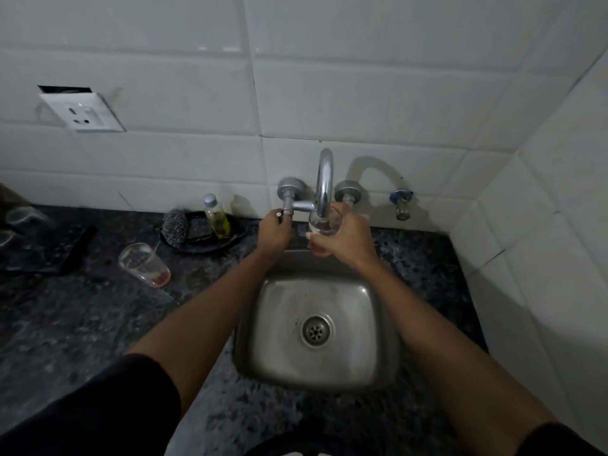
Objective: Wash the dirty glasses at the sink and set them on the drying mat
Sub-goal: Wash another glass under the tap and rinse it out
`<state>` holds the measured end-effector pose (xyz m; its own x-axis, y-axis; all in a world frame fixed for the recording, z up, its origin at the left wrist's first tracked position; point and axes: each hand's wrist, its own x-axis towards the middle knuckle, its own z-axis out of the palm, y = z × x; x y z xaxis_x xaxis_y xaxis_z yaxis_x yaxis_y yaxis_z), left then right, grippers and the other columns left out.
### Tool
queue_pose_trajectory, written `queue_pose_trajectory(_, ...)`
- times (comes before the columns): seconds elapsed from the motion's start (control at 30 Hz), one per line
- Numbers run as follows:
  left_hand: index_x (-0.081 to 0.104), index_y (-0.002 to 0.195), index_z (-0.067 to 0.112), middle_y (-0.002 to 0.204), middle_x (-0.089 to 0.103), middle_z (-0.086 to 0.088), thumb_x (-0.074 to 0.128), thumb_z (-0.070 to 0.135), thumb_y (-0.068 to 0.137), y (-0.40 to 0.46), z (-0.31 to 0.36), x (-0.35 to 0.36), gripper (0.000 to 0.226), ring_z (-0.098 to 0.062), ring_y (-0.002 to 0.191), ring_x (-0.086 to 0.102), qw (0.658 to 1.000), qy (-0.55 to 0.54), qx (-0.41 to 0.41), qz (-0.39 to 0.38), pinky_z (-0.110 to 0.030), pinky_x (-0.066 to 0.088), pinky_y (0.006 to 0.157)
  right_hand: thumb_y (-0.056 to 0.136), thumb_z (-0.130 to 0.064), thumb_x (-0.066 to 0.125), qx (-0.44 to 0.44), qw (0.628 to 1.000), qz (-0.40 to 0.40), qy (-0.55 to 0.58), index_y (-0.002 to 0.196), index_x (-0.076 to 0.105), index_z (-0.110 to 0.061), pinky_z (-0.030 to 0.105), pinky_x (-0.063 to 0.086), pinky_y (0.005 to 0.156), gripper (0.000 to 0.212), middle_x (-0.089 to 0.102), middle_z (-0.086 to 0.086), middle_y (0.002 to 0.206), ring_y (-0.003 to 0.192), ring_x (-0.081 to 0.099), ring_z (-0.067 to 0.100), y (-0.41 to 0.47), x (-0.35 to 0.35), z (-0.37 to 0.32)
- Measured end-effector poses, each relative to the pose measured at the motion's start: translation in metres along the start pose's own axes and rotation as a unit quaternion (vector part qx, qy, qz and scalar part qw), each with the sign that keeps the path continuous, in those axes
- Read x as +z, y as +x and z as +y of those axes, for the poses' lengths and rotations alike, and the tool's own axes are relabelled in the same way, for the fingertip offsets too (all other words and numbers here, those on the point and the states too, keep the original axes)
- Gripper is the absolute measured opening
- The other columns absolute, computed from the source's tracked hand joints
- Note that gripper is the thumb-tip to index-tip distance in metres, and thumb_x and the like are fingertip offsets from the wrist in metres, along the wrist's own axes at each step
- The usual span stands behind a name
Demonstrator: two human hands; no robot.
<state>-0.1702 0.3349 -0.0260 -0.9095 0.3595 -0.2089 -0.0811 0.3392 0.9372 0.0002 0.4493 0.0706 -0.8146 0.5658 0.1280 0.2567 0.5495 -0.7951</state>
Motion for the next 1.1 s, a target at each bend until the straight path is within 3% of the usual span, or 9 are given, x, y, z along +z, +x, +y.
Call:
queue_pose_trajectory(0.13,0.064,0.094,0.005,0.070,0.056,-0.007,0.055,0.012,0.104,-0.038,0.041,-0.005,0.016,-0.019,0.061,0.059,0.996,-0.088,-0.020,-0.005,-0.031,0.050,0.054,0.066,-0.044,0.094,0.001,1.000,-0.006,-0.001,0.126,0.062,-0.027,0.033,0.063,0.085,0.070,0.076,-0.010,0.106,0.090,0.073,0.000,-0.004,0.002,0.004)
queue_pose_trajectory(0.37,0.064,0.118,-0.006,0.092,0.064,-0.017,0.051,0.013,0.106,-0.036,0.039,-0.001,0.026,-0.022,0.076,0.070,0.985,-0.151,-0.080,0.016,-0.031,0.063,0.067,0.068,-0.035,0.097,-0.012,1.000,-0.003,0.004,0.123,0.062,-0.024,0.007,0.051,0.075,0.066,0.073,-0.013,0.101,0.084,0.067,-0.011,-0.010,-0.001,0.001)
queue_pose_trajectory(0.57,0.064,0.122,-0.006,0.098,0.069,-0.018,0.054,0.017,0.106,-0.040,0.042,0.001,0.029,-0.019,0.076,0.069,0.976,-0.183,-0.117,0.029,-0.029,0.062,0.067,0.070,-0.034,0.097,-0.026,0.999,-0.009,0.020,0.124,0.063,-0.024,0.017,0.057,0.081,0.065,0.073,-0.011,0.109,0.094,0.069,-0.003,-0.014,0.000,-0.001)
queue_pose_trajectory(0.67,0.065,0.110,0.001,0.096,0.066,-0.018,0.058,0.028,0.107,-0.046,0.047,0.001,0.028,-0.021,0.077,0.066,0.966,-0.214,-0.140,0.034,-0.032,0.061,0.066,0.069,-0.037,0.096,-0.026,0.999,-0.014,0.028,0.126,0.062,-0.023,0.023,0.061,0.085,0.068,0.073,-0.011,0.111,0.095,0.070,-0.001,-0.015,0.001,0.001)
queue_pose_trajectory(0.77,0.068,0.104,0.005,0.097,0.071,-0.015,0.056,0.056,0.103,-0.057,0.041,0.010,0.052,-0.027,0.079,0.069,0.943,-0.239,-0.219,-0.069,-0.042,0.062,0.068,0.067,-0.043,0.095,-0.030,0.998,-0.034,0.049,0.128,0.061,-0.024,0.034,0.064,0.088,0.072,0.075,-0.009,0.111,0.096,0.073,0.002,-0.018,0.002,0.003)
queue_pose_trajectory(0.87,0.075,0.109,0.012,0.104,0.074,-0.009,0.050,0.064,0.101,-0.079,0.031,0.018,0.058,-0.025,0.088,0.072,0.880,-0.291,-0.294,-0.236,-0.042,0.063,0.077,0.069,-0.043,0.092,-0.051,0.995,-0.057,0.059,0.130,0.060,-0.024,0.040,0.062,0.090,0.072,0.076,-0.007,0.113,0.100,0.074,0.005,-0.022,0.004,0.009)
queue_pose_trajectory(0.97,0.073,0.102,0.008,0.091,0.076,-0.006,0.048,0.040,0.105,-0.090,0.030,0.018,0.041,-0.019,0.078,0.073,0.840,-0.384,-0.289,-0.251,-0.029,0.061,0.065,0.076,-0.041,0.090,-0.120,0.991,-0.063,-0.008,0.131,0.061,-0.017,0.038,0.059,0.095,0.067,0.068,-0.004,0.123,0.110,0.068,0.009,-0.028,-0.002,0.010)
queue_pose_trajectory(1.03,0.070,0.101,0.007,0.083,0.072,-0.007,0.044,0.033,0.105,-0.093,0.033,0.015,0.037,-0.018,0.069,0.071,0.844,-0.413,-0.258,-0.225,-0.028,0.059,0.060,0.083,-0.037,0.086,-0.221,0.968,-0.027,-0.118,0.131,0.063,-0.009,0.033,0.053,0.103,0.059,0.060,0.006,0.132,0.121,0.058,0.019,-0.033,-0.006,0.010)
queue_pose_trajectory(1.1,0.069,0.100,0.009,0.082,0.067,-0.005,0.047,0.034,0.102,-0.092,0.036,0.013,0.034,-0.017,0.066,0.065,0.850,-0.432,-0.230,-0.195,-0.028,0.054,0.057,0.092,-0.025,0.077,-0.327,0.925,0.005,-0.194,0.118,0.068,-0.004,0.034,0.051,0.102,0.035,0.060,0.014,0.127,0.120,0.056,0.026,-0.037,-0.008,0.009)
